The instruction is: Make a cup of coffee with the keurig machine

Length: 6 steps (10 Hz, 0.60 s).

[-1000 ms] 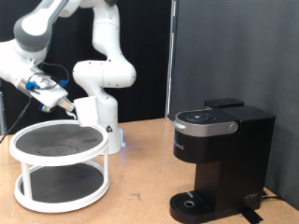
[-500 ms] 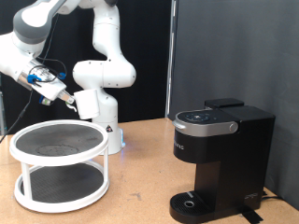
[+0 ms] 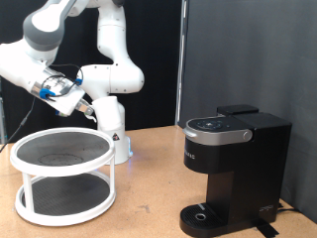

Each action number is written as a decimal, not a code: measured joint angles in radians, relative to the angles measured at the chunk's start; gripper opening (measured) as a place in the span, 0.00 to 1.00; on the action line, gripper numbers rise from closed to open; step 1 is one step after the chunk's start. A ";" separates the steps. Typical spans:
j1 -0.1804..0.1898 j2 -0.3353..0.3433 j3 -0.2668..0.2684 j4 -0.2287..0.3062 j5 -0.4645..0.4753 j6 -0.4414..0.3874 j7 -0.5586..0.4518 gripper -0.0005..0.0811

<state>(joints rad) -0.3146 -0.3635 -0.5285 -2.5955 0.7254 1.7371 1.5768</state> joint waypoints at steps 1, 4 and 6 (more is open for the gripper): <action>0.016 0.011 0.027 0.000 0.032 0.042 0.022 0.01; 0.064 0.049 0.105 0.008 0.113 0.162 0.075 0.01; 0.090 0.079 0.144 0.024 0.153 0.214 0.086 0.01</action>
<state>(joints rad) -0.2242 -0.2847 -0.3842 -2.5713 0.8786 1.9512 1.6624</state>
